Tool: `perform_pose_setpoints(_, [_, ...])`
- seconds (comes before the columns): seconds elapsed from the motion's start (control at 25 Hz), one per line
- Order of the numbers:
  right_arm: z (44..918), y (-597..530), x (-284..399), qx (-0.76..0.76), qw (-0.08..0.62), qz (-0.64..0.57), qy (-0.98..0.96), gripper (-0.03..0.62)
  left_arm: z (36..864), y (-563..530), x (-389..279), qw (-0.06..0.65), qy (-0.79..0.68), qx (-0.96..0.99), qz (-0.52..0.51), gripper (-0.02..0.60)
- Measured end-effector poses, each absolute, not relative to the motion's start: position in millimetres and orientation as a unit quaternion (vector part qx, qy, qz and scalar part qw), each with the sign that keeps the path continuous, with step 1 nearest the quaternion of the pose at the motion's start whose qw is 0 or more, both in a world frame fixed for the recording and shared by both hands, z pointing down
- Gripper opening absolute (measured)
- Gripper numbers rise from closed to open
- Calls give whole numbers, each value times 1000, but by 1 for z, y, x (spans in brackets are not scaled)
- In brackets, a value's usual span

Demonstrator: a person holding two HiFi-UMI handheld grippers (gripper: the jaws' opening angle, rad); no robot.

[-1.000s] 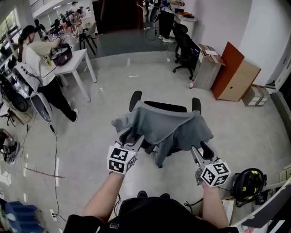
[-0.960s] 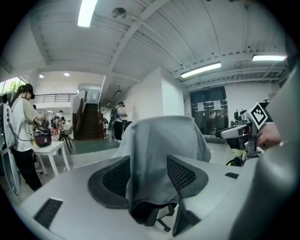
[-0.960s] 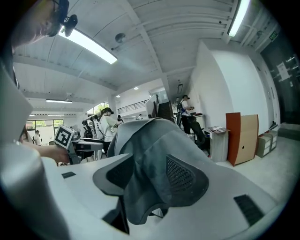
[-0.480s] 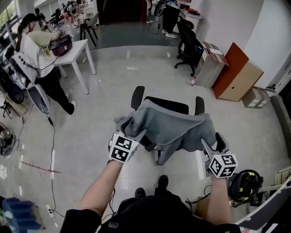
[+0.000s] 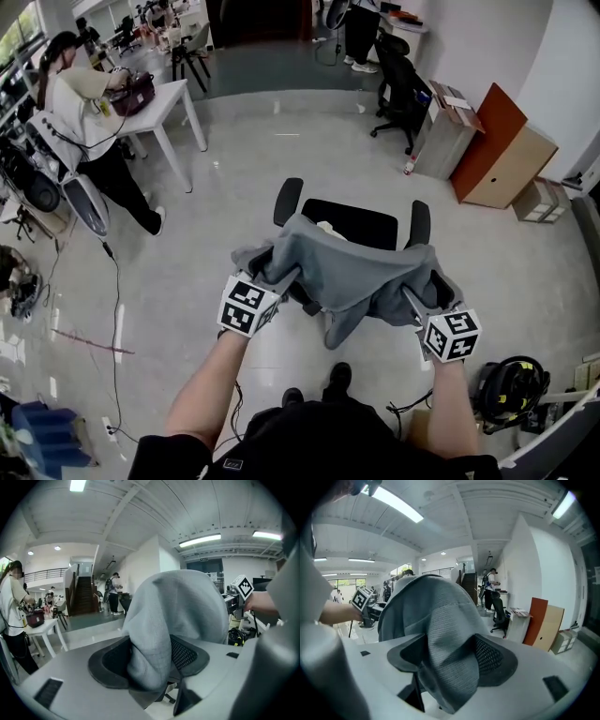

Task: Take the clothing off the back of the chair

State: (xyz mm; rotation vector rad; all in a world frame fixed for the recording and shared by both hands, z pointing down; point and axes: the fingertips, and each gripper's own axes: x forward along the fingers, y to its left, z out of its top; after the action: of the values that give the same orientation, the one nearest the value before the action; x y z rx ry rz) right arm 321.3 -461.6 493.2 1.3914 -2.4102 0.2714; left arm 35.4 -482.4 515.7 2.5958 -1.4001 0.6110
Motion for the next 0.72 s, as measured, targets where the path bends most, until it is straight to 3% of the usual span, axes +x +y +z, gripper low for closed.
perform_pose_setpoints(0.04, [492,-461,319,487,175,88,-851,319,516,-481,39,63,-456,865,201,236])
perform_pose_setpoints(0.12, [489,-457,311,475,177,78,-858,184,516,-479,43,59,-450,868,199,136])
perform_pose_setpoints(0.24, [487,-450,301,474,165,80,-861,56,516,-478,39,57,-466,861,196,62])
perform_pose_setpoints(0.44, [472,-435,300,494,127,89,-856,28,503,-465,29,49,-471,862,180,9])
perform_pose_setpoints(0.72, [436,-384,275,491,82,73,-864,26,462,-422,24,17,-452,881,137,8])
